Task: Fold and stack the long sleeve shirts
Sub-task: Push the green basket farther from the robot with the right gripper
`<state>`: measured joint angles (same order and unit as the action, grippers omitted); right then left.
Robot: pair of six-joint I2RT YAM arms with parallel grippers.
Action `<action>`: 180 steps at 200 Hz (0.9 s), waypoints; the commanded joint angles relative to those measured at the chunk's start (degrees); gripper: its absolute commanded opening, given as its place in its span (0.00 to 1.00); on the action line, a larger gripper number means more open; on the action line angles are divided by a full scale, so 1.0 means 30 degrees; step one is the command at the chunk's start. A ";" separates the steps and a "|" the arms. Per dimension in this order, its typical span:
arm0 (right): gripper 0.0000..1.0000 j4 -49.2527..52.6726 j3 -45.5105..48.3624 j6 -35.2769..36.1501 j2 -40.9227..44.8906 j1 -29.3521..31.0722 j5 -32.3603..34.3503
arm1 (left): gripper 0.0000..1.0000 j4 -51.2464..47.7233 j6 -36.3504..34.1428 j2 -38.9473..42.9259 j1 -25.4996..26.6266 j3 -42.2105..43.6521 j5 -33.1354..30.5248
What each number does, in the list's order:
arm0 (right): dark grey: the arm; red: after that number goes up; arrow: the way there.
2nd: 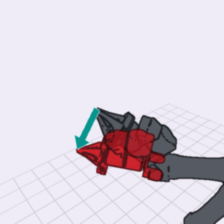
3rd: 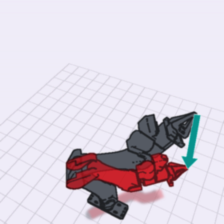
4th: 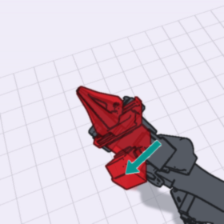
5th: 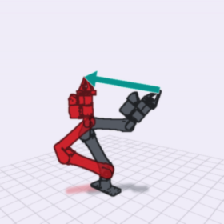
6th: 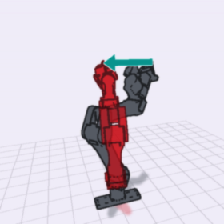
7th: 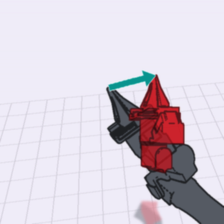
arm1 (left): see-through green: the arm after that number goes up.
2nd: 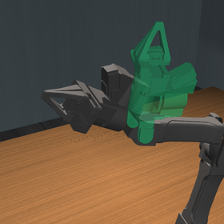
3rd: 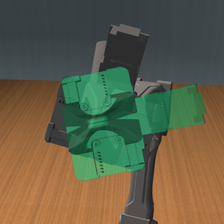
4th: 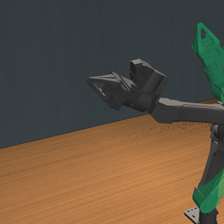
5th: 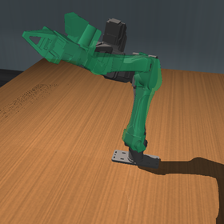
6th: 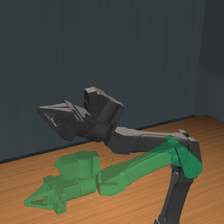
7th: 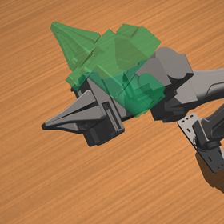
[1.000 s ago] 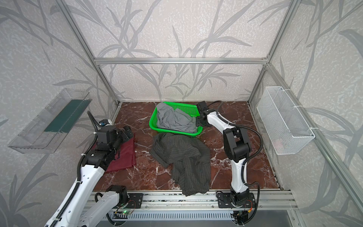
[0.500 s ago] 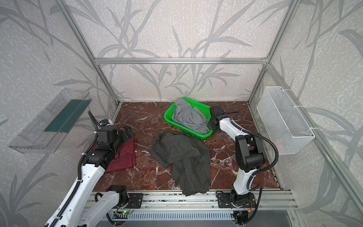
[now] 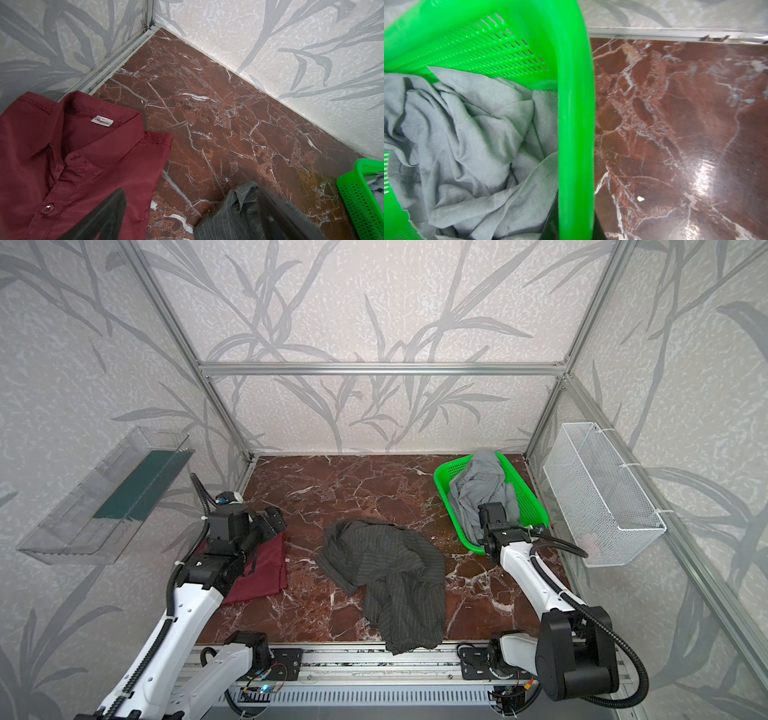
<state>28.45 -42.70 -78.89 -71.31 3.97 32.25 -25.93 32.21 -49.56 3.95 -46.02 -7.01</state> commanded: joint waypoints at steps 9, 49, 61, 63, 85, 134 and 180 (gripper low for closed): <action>0.00 -0.0360 0.0643 -0.2589 -0.0321 -0.0969 0.0706 | 0.99 -0.0320 0.0252 -0.0099 -0.0115 -0.0616 0.0372; 0.00 -0.2679 0.0233 -0.2568 -0.2399 -0.2252 -0.1025 | 0.98 -0.0310 0.0240 -0.0091 -0.0105 -0.0626 0.0431; 0.00 -0.3063 -0.0259 -0.2285 -0.3267 -0.2561 -0.1480 | 0.98 -0.0262 0.0222 -0.0139 -0.0113 -0.0597 0.0460; 0.00 -0.3241 -0.0281 -0.2184 -0.3410 -0.2577 -0.1489 | 0.99 -0.0255 0.0229 -0.0147 -0.0114 -0.0605 0.0453; 0.00 -0.3681 -0.0851 -0.2091 -0.4645 -0.2827 -0.1336 | 0.98 -0.0327 0.0194 -0.0325 -0.0114 -0.0689 0.0533; 0.37 -0.4291 -0.1481 -0.0629 -0.5260 -0.3019 -0.1265 | 0.99 -0.0236 0.0200 -0.0374 -0.0114 -0.0700 0.0575; 0.73 -0.5726 0.1855 0.0313 -0.1464 -0.2236 -0.4543 | 0.99 -0.0262 0.0214 -0.0092 -0.0120 -0.0636 0.0521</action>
<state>12.53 -42.74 -79.81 -82.78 -4.54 23.42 -25.93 32.18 -50.61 3.88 -46.04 -5.39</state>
